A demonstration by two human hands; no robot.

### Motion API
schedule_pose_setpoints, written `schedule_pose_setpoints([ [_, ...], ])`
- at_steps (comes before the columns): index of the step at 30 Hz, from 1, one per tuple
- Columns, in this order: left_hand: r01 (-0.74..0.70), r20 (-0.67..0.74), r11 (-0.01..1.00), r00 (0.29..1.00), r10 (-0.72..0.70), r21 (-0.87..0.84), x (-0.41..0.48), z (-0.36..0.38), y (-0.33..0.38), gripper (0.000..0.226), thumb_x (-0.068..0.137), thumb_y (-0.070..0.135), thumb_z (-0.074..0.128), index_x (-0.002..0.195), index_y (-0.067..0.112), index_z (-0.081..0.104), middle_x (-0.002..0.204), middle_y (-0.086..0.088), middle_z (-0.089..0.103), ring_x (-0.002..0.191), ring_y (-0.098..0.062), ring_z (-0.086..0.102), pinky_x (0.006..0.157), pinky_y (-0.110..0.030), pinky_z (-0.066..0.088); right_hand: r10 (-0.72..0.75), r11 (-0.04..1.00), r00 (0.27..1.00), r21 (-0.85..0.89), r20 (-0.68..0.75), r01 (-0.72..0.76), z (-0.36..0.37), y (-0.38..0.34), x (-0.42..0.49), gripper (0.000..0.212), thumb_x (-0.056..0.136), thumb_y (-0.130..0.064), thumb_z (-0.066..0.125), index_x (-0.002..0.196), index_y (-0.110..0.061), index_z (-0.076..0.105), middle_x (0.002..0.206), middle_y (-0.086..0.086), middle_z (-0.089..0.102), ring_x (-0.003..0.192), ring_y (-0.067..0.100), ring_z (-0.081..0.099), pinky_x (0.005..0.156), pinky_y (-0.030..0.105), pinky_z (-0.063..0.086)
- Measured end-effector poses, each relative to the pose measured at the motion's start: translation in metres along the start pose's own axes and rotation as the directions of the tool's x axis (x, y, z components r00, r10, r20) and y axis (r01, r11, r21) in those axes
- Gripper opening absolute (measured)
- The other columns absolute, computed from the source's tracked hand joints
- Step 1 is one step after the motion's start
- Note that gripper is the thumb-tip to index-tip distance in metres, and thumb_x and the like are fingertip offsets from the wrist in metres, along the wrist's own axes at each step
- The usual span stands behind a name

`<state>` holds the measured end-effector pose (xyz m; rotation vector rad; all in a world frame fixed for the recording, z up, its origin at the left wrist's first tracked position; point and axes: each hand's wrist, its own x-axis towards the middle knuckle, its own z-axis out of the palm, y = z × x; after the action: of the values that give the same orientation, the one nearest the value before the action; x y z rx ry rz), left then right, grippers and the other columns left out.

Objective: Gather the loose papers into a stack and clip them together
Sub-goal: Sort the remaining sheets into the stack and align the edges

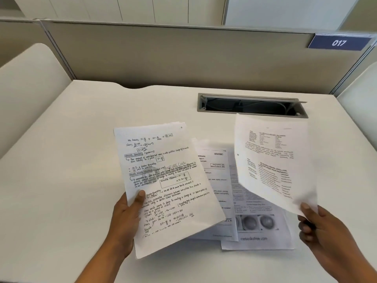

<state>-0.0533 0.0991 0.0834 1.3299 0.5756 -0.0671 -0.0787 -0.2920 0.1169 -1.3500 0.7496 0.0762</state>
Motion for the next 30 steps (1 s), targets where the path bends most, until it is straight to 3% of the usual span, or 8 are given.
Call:
schedule_pose_setpoints([
  [8, 0.033, 0.098, 0.999, 0.995, -0.029, -0.040, -0.016, 0.050, 0.003, 0.024, 0.102, 0.024, 0.055, 0.121, 0.016, 0.066, 0.106, -0.010, 0.080, 0.095, -0.032, 0.077, 0.080, -0.048, 0.062, -0.002, 0.998, 0.990, -0.066, 0.140, 0.011, 0.027, 0.009, -0.016, 0.019, 0.097, -0.014, 0.055, 0.087, 0.001, 0.061, 0.048, 0.004, 0.046, 0.043, 0.015, 0.035, 0.036, 0.019, 0.029],
  [15, 0.017, 0.150, 1.000, 0.989, -0.018, 0.010, -0.034, 0.083, 0.004, 0.027, 0.106, 0.028, 0.046, 0.117, 0.023, 0.069, 0.104, 0.001, 0.081, 0.093, -0.018, 0.078, 0.072, -0.030, 0.060, -0.018, 0.972, 0.974, -0.225, 0.227, 0.071, 0.028, 0.010, -0.022, 0.016, 0.094, -0.010, 0.059, 0.096, 0.002, 0.069, 0.052, 0.008, 0.050, 0.044, 0.017, 0.040, 0.043, 0.024, 0.034],
  [18, 0.020, 0.161, 1.000, 0.987, -0.021, 0.009, -0.040, 0.090, 0.006, 0.026, 0.105, 0.031, 0.047, 0.118, 0.025, 0.069, 0.107, 0.004, 0.080, 0.097, -0.015, 0.077, 0.079, -0.033, 0.059, -0.088, 0.943, 0.964, -0.293, 0.250, 0.161, 0.023, 0.005, -0.020, 0.016, 0.088, -0.016, 0.068, 0.102, -0.011, 0.074, 0.076, 0.005, 0.076, 0.064, 0.024, 0.061, 0.062, 0.038, 0.050],
  [20, 0.024, 0.174, 1.000, 0.984, -0.026, 0.012, -0.043, 0.094, 0.005, 0.027, 0.105, 0.031, 0.047, 0.120, 0.025, 0.069, 0.109, 0.003, 0.080, 0.100, -0.016, 0.076, 0.083, -0.034, 0.059, -0.097, 0.946, 0.958, -0.273, 0.269, 0.173, 0.021, -0.004, -0.018, 0.039, 0.074, -0.039, 0.078, 0.108, -0.020, 0.071, 0.101, 0.002, 0.078, 0.091, 0.027, 0.073, 0.088, 0.049, 0.053],
  [21, 0.028, 0.182, 1.000, 0.983, -0.030, 0.015, -0.044, 0.096, 0.005, 0.028, 0.105, 0.032, 0.047, 0.120, 0.026, 0.069, 0.111, 0.003, 0.079, 0.101, -0.016, 0.076, 0.085, -0.035, 0.059, -0.095, 0.957, 0.956, -0.240, 0.278, 0.165, 0.019, -0.009, -0.015, 0.053, 0.068, -0.049, 0.080, 0.112, -0.022, 0.070, 0.107, 0.002, 0.077, 0.099, 0.026, 0.073, 0.093, 0.049, 0.052],
  [24, 0.053, 0.189, 0.998, 0.980, -0.055, 0.015, -0.047, 0.101, 0.004, 0.032, 0.102, 0.040, 0.048, 0.125, 0.029, 0.067, 0.119, 0.004, 0.077, 0.109, -0.019, 0.073, 0.097, -0.044, 0.056, 0.001, 0.994, 0.929, -0.104, 0.371, 0.040, 0.022, -0.027, -0.011, 0.041, 0.087, -0.040, 0.059, 0.121, -0.017, 0.066, 0.115, 0.008, 0.075, 0.104, 0.030, 0.072, 0.091, 0.047, 0.054],
  [26, 0.072, 0.207, 0.997, 0.976, -0.073, 0.011, -0.048, 0.104, 0.003, 0.039, 0.098, 0.050, 0.049, 0.128, 0.032, 0.065, 0.122, 0.007, 0.075, 0.112, -0.018, 0.072, 0.101, -0.048, 0.055, 0.046, 0.995, 0.911, -0.104, 0.409, -0.004, 0.026, -0.038, -0.012, 0.037, 0.095, -0.035, 0.050, 0.122, -0.015, 0.066, 0.116, 0.010, 0.074, 0.104, 0.032, 0.071, 0.089, 0.050, 0.056],
  [30, 0.052, 0.278, 0.997, 0.958, -0.063, 0.048, -0.049, 0.111, 0.003, 0.044, 0.089, 0.055, 0.057, 0.127, 0.035, 0.065, 0.121, 0.014, 0.074, 0.110, -0.014, 0.072, 0.098, -0.045, 0.057, 0.028, 0.988, 0.910, -0.152, 0.414, 0.039, 0.038, -0.045, -0.011, 0.035, 0.092, -0.031, 0.055, 0.122, -0.017, 0.065, 0.114, 0.008, 0.075, 0.101, 0.030, 0.073, 0.092, 0.050, 0.053],
])
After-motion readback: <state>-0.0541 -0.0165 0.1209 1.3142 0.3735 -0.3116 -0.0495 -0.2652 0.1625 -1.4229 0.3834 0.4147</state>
